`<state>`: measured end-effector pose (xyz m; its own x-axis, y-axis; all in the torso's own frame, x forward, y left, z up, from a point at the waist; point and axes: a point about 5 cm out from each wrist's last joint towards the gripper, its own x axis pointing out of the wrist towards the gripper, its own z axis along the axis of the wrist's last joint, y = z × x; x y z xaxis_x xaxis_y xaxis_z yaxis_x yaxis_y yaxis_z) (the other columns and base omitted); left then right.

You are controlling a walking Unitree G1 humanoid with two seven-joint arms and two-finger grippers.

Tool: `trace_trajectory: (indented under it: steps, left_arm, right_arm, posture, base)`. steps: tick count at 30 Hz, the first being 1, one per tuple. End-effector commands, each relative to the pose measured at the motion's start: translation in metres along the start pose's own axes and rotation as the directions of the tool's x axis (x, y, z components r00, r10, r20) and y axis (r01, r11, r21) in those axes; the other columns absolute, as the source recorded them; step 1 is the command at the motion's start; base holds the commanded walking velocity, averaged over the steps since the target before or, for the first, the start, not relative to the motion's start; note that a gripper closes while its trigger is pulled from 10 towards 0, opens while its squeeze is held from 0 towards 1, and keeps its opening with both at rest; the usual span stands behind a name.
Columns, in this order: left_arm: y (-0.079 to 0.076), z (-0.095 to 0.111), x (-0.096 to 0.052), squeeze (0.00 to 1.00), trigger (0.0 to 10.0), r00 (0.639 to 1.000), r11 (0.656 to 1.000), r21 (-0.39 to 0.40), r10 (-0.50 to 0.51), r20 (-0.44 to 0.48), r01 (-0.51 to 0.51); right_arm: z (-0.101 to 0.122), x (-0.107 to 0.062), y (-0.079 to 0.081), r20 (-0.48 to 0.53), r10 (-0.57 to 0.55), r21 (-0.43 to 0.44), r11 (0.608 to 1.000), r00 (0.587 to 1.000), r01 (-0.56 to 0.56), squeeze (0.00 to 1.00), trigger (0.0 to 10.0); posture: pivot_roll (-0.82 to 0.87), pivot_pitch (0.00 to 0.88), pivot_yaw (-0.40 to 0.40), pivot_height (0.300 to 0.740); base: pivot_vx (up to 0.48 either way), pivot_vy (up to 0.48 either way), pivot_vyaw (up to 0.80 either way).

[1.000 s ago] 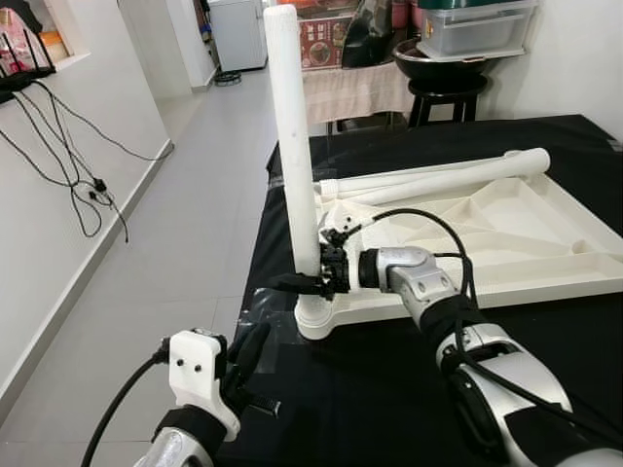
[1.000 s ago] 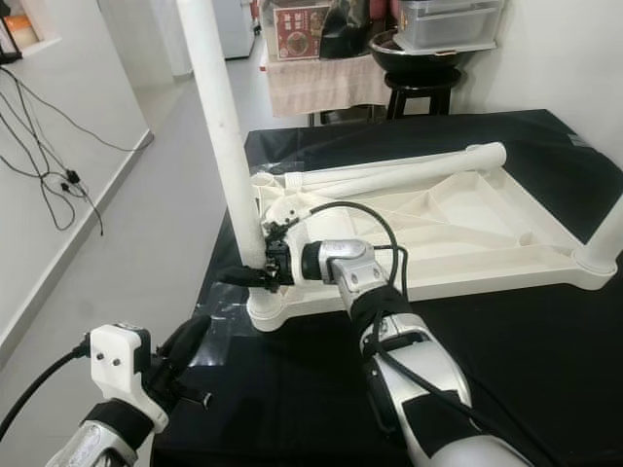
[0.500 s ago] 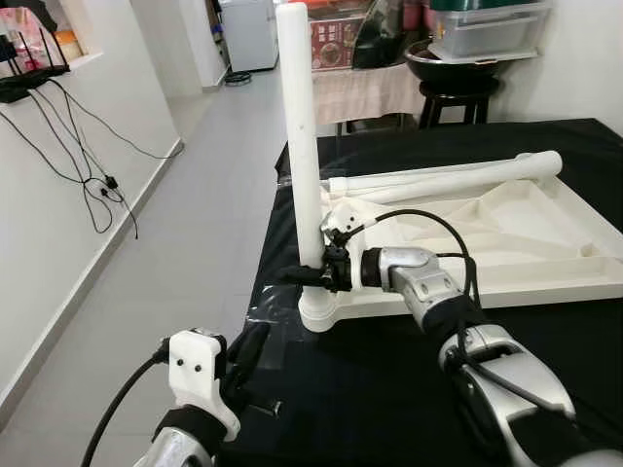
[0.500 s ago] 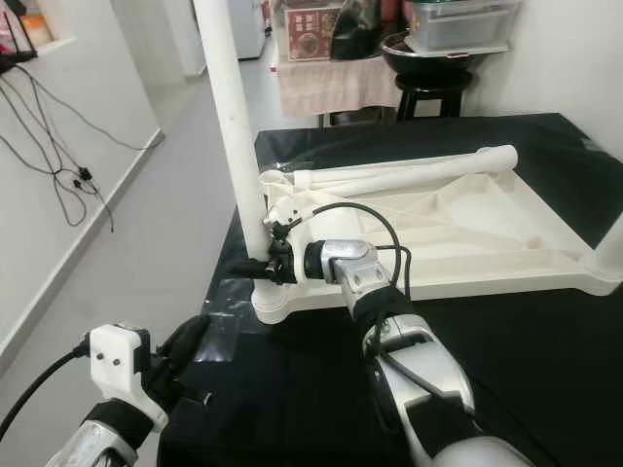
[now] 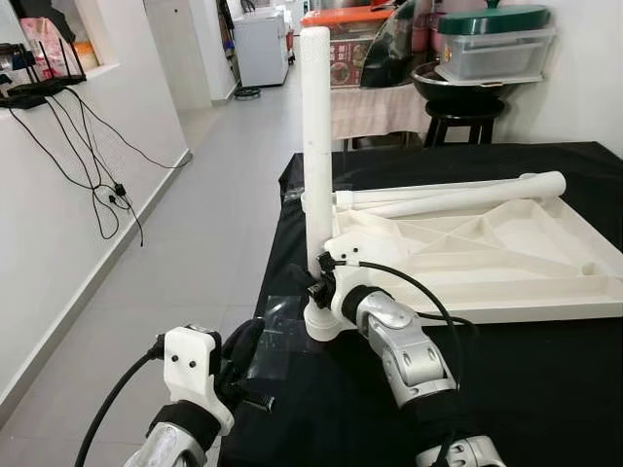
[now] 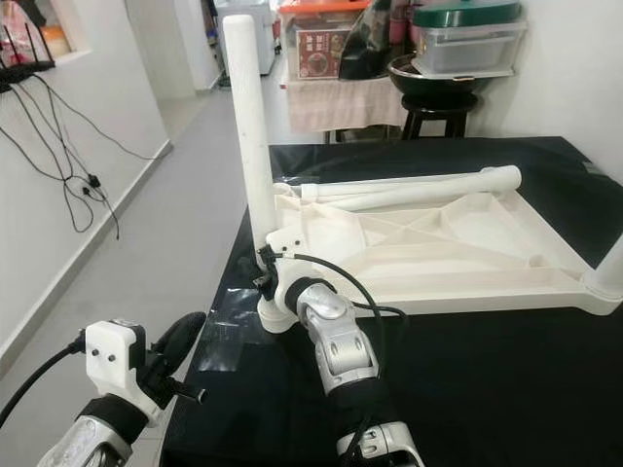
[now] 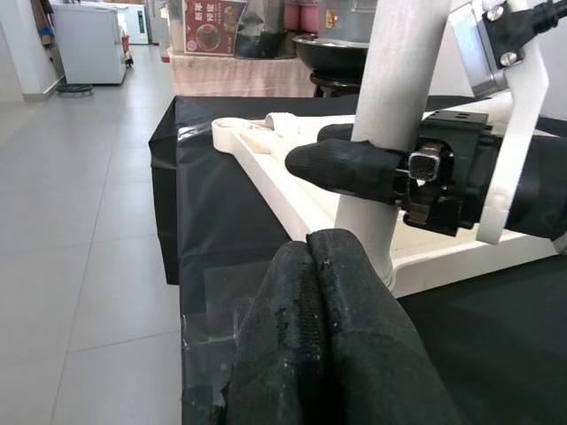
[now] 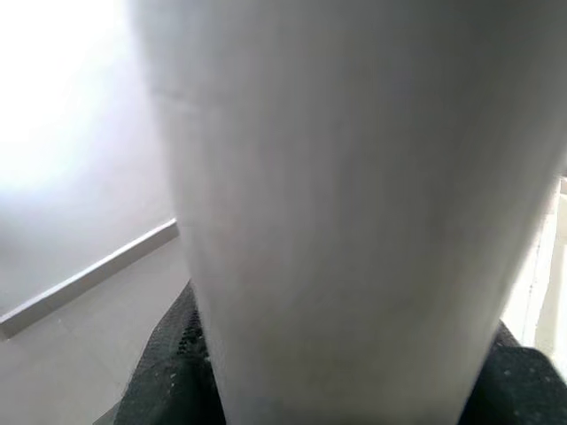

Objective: Building children table

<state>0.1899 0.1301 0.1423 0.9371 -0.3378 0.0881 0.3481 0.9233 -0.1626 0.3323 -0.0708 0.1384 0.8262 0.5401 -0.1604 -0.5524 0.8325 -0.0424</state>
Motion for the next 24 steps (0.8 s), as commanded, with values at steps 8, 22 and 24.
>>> trace_trajectory:
  steps: [8,22,24]
  left_arm:
    - [0.003,-0.003,0.001,0.00,10.0,1.000,1.000,0.015,0.006,-0.016,-0.005]
    - [0.001,-0.005,0.003,0.00,10.0,1.000,1.000,0.011,0.007,-0.014,-0.007]
    - [0.001,-0.005,0.003,0.00,10.0,1.000,1.000,0.011,0.008,-0.014,-0.008]
  right_arm:
    - [0.031,-0.014,0.003,0.118,0.343,0.029,0.937,0.932,-0.349,1.00,10.0]
    - [0.050,0.007,-0.011,0.070,0.619,-0.117,0.784,0.782,-0.610,0.00,10.0]
    - [0.051,0.009,-0.010,0.071,0.644,-0.108,0.764,0.762,-0.636,0.00,10.0]
  posture:
    - [0.00,0.000,0.072,0.740]
    - [0.02,0.000,0.070,0.740]
    - [0.02,0.000,0.068,0.740]
  base:
    - [0.000,0.000,0.00]
    - [0.000,0.000,0.00]
    - [0.000,0.000,0.00]
